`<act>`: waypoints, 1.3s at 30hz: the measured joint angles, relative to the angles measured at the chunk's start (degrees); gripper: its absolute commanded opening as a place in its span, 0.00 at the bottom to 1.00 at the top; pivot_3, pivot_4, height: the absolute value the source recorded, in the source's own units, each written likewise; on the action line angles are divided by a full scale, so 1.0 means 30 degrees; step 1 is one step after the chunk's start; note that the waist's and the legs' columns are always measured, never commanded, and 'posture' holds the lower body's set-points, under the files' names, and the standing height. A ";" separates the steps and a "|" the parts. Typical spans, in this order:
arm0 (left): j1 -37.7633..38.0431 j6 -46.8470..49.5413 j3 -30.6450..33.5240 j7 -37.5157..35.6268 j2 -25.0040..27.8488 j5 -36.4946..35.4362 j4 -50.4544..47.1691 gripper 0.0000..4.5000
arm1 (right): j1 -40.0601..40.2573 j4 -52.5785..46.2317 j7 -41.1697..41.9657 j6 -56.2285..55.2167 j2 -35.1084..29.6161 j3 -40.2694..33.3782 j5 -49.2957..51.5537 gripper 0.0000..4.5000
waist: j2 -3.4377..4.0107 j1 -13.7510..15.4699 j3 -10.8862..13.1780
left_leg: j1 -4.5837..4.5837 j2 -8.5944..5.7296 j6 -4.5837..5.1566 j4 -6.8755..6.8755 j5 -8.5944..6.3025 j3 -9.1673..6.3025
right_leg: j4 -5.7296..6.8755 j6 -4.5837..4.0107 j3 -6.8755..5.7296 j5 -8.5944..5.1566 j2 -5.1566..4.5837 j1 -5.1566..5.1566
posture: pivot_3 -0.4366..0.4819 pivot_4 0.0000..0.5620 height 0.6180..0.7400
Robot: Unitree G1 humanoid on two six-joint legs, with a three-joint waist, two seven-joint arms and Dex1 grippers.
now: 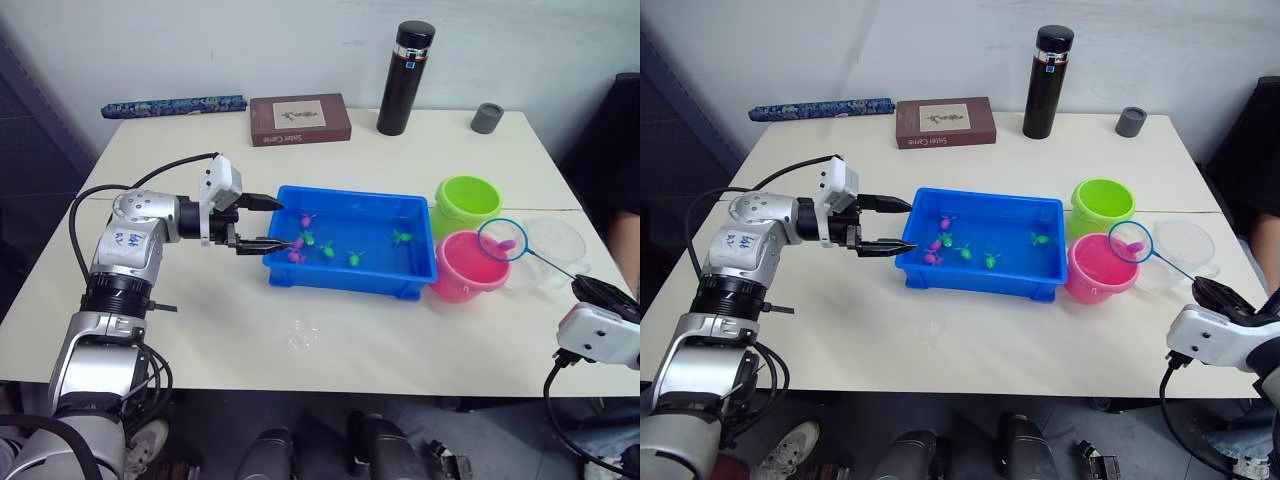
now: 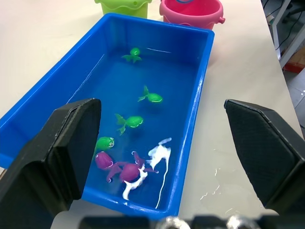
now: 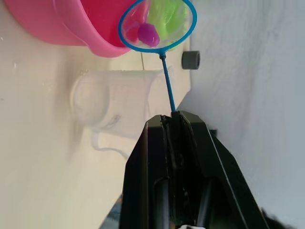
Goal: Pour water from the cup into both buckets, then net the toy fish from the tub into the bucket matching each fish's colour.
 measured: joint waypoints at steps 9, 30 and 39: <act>0.0251 0.0135 0.0055 0.0018 0.0038 -0.0001 -0.0114 0.99 | 0.0219 0.0963 -0.2937 -0.3656 0.0015 -0.0049 -0.2957 0.00 | 0.0001 0.0010 0.0000 | 0.0000 -0.0004 0.0000 0.0002 0.0000 0.0003 | 0.0004 0.0000 0.0010 0.0000 -0.0002 0.0001 | 0.48 0.27 1.00; 0.0582 0.0459 0.0215 0.0236 0.0038 -0.0017 -0.0851 0.99 | 0.1326 0.1508 -0.8275 -0.4655 0.1140 -0.0697 -0.8326 0.00 | 0.0001 -0.0012 -0.0001 | 0.0010 -0.0002 0.0000 0.0002 0.0001 0.0018 | 0.0024 -0.0004 0.0035 -0.0002 0.0011 0.0001 | 0.48 0.27 1.00; 0.0616 0.0715 0.0310 0.0448 0.0138 -0.0014 -0.0904 0.99 | -0.2691 0.1801 -0.5177 -0.4087 -0.0701 0.0704 -0.4077 0.00 | 0.0000 -0.0296 0.0000 | 0.0046 0.0001 0.0008 0.0013 0.0005 0.0049 | 0.0079 -0.0008 0.0067 -0.0004 0.0018 0.0007 | 0.48 0.27 1.00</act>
